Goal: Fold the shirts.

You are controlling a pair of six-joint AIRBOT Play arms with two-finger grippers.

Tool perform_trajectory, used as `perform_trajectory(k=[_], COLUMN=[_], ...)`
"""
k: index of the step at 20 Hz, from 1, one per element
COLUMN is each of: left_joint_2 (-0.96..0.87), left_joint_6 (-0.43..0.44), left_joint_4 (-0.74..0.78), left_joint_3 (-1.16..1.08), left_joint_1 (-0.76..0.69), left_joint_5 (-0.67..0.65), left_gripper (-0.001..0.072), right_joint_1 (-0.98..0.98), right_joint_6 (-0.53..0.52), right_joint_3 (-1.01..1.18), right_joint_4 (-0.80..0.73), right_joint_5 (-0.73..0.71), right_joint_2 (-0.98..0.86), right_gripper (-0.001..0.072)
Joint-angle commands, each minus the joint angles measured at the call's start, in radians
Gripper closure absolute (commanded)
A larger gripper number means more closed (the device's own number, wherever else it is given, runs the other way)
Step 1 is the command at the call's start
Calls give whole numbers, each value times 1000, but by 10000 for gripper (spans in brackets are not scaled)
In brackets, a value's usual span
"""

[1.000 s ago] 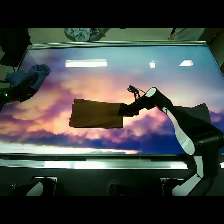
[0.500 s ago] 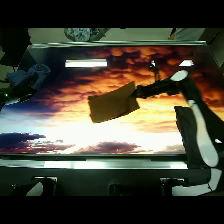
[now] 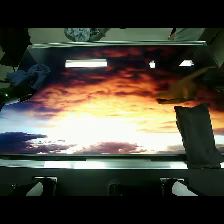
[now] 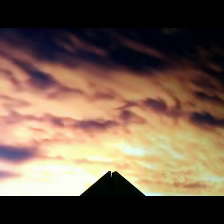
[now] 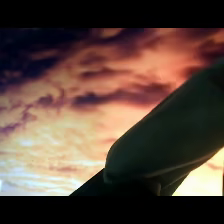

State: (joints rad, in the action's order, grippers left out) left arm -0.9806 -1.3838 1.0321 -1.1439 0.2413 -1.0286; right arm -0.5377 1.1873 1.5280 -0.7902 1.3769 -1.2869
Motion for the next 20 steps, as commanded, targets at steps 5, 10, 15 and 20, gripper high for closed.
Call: perform_trajectory(k=[5, 10, 15, 20], left_joint_2=[0, 0, 1, 0], left_joint_6=[2, 23, 32, 34], left_joint_4=[0, 0, -1, -2], left_joint_3=[0, 0, 5, 10], left_joint_1=[0, 0, 0, 0], left_joint_5=[1, 0, 12, 13], left_gripper=[677, 676, 677, 676], right_joint_1=[-323, -479, -488, -488], right_joint_6=[60, 76, 59, 111], right_joint_3=[3, 8, -106, -525], right_joint_4=[0, -113, -594, -700], right_joint_5=[113, 300, 474, 291], right_joint_2=[55, 89, 115, 226], right_gripper=[669, 669, 669, 669])
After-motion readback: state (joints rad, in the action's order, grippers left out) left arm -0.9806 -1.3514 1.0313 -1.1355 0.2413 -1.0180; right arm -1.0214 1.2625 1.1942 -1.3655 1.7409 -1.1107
